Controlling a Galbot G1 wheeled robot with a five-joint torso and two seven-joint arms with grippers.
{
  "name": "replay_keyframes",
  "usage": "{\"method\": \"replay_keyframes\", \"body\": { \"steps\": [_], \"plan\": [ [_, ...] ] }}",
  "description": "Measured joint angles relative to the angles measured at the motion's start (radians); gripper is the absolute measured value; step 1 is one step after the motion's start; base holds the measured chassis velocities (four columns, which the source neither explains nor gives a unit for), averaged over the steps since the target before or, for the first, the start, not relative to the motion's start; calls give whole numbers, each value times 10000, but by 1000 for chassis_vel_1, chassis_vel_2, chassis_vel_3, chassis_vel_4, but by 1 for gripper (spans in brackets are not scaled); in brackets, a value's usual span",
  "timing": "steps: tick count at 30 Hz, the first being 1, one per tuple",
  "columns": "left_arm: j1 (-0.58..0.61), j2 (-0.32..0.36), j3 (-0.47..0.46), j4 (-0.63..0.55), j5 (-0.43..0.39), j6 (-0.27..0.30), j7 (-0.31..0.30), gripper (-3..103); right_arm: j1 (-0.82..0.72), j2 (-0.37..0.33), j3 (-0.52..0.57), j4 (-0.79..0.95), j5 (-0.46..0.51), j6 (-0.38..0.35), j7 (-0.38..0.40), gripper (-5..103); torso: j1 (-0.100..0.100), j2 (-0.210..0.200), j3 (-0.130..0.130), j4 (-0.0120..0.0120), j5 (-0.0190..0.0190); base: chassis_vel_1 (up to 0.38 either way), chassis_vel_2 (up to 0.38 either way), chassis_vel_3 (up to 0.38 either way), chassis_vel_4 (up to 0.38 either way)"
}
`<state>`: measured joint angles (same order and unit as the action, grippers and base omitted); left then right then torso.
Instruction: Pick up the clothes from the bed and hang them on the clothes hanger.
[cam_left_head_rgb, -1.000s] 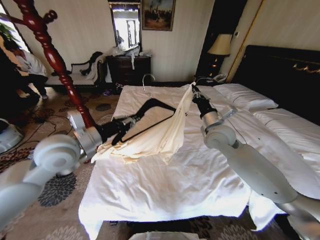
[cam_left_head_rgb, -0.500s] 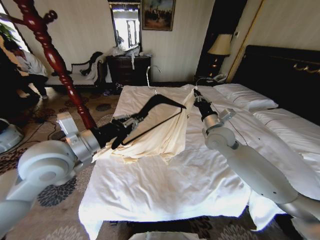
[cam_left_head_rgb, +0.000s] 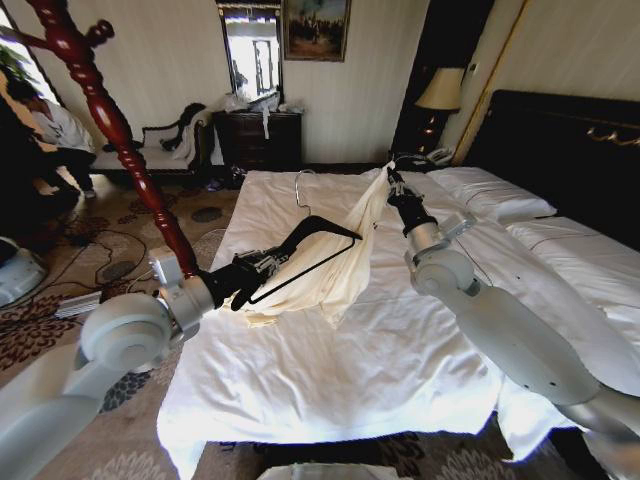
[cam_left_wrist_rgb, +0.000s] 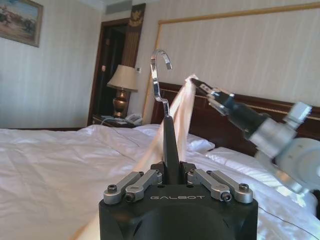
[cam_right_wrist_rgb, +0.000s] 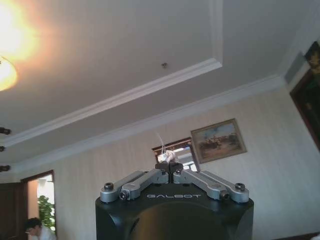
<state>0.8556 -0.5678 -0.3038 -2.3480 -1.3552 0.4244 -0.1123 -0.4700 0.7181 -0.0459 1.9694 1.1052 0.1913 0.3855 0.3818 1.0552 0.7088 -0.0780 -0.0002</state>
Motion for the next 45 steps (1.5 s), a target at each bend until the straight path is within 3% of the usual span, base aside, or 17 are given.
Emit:
{"method": "replay_keyframes", "body": {
  "steps": [13,25,38,44,45],
  "plan": [
    [-582,-388,123,918,157,36,258,16,-105,-179,-206,450,-472,-5,-332,0,0,0,0,-2,-1,0,0,0,0],
    [-941,287,-8,1265,64,28,516,16,155,-145,-176,-109,-631,-381,93,0,1,0,0,0,4,0,0,0,0],
    [-171,-507,608,622,318,293,481,16,310,-136,-294,289,-231,-237,78,0,0,0,0,3,2,0,0,0,0],
    [-551,-1026,1034,1257,867,305,640,16,347,-176,-301,863,354,81,-52,0,-1,0,0,1,2,0,0,0,0],
    [-839,-1362,1101,1661,926,303,669,16,309,-190,-308,1098,439,275,-247,0,0,0,0,-2,0,0,0,0,0]
  ]
}}
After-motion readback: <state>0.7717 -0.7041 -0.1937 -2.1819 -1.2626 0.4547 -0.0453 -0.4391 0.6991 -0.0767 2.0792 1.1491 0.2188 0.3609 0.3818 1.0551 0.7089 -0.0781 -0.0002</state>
